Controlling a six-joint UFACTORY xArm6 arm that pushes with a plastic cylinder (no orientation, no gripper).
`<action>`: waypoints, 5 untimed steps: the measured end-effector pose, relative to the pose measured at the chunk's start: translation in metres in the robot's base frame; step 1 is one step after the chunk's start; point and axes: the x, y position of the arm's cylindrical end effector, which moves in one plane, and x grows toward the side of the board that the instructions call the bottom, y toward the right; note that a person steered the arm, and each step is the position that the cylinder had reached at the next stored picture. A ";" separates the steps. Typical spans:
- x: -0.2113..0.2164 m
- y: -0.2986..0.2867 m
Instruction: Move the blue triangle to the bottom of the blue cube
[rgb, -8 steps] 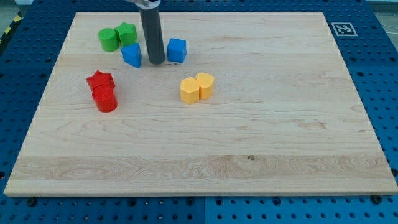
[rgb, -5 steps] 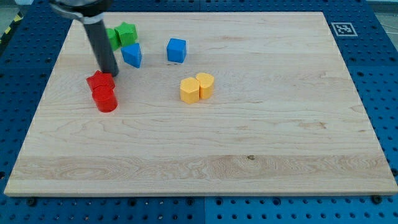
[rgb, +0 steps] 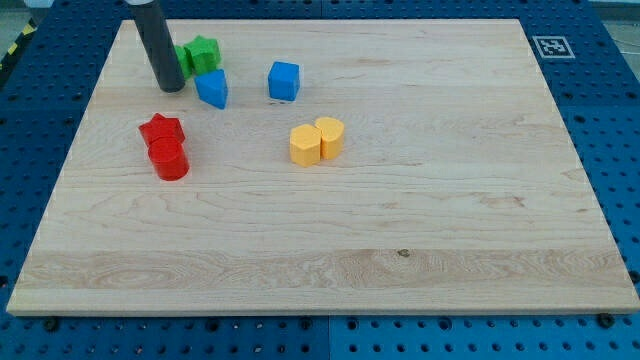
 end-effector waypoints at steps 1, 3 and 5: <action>0.001 0.000; 0.005 0.002; 0.006 0.033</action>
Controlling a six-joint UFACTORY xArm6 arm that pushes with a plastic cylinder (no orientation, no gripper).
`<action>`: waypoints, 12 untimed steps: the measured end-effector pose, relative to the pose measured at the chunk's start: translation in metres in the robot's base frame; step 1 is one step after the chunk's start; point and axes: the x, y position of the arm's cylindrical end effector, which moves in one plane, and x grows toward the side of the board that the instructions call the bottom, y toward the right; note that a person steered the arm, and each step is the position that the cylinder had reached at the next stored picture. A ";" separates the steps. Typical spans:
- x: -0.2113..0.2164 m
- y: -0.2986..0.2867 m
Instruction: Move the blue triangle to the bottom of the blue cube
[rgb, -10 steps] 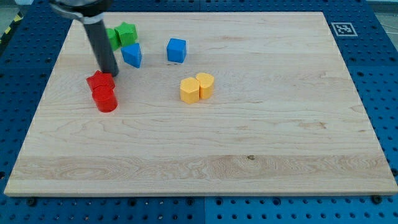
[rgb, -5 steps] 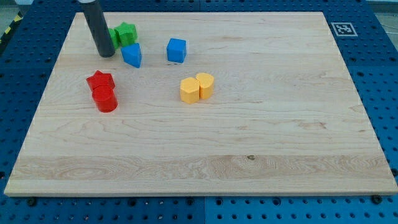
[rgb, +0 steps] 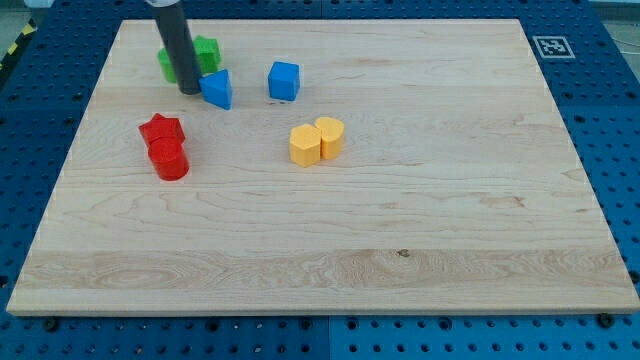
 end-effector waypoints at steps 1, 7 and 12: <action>0.010 0.014; 0.050 0.033; 0.026 0.088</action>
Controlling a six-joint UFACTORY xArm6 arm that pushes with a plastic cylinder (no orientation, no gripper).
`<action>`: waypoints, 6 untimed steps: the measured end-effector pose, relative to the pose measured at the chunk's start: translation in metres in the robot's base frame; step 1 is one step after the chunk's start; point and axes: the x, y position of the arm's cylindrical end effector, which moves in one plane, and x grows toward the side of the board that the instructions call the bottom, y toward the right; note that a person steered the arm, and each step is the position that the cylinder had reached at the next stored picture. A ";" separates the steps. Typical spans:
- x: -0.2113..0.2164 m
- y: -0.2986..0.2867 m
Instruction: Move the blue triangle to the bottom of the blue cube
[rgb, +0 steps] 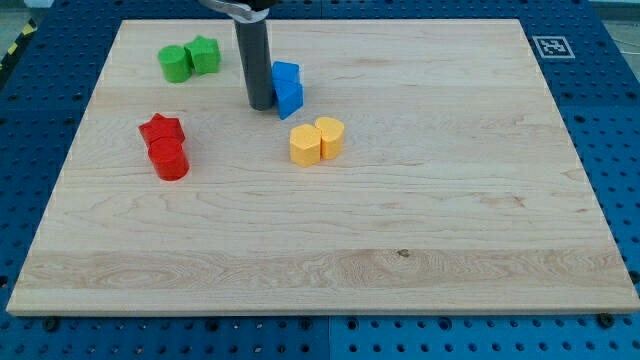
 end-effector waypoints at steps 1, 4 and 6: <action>-0.003 0.000; 0.004 -0.042; 0.004 -0.113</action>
